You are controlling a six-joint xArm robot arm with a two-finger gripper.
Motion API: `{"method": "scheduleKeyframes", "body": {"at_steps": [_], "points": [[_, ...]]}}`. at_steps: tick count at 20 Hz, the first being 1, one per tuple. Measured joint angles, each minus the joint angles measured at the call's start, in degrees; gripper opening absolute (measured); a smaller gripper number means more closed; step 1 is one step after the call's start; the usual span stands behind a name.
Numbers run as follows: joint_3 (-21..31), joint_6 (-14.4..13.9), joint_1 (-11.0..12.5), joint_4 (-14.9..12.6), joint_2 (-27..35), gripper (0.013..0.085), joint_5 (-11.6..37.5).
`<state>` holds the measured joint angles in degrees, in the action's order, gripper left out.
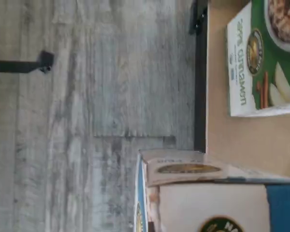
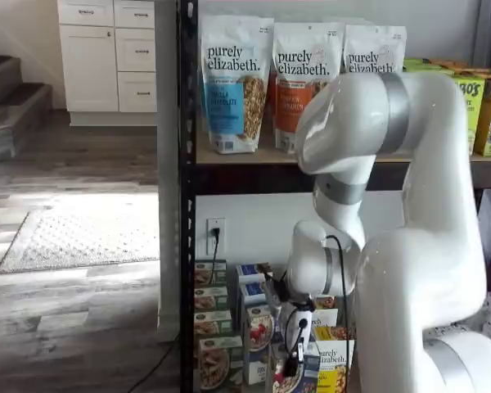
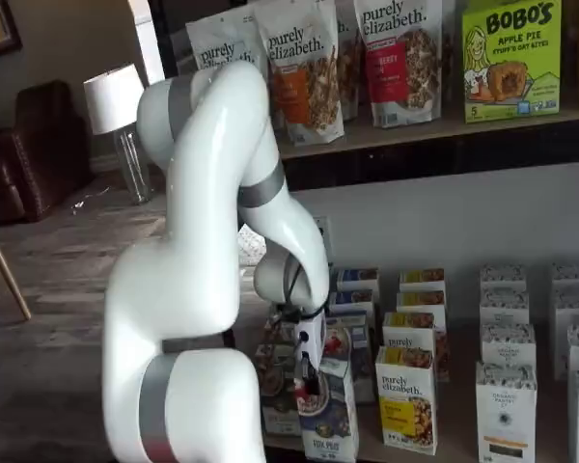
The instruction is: Pick up the blue and white box that is on the bottom shelf, the second box from the left
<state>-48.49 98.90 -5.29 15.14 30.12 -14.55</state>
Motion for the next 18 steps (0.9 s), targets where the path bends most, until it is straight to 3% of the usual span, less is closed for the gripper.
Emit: {"method": "scheduleKeyframes", "body": {"at_steps": [3,5,11,18], "points": [[4.60,0.92,-0.55,1.63,-5.39,0.0490,-0.27],[7.03,0.07,-0.78,1.08,-8.50,0.0490,-0.62],[12.29,-6.56,-1.13,-5.17,-18.39,0.0490,-4.88],[12.85,-14.14,-1.85,-12.27,-29.30,0.0490,-16.97]]}}
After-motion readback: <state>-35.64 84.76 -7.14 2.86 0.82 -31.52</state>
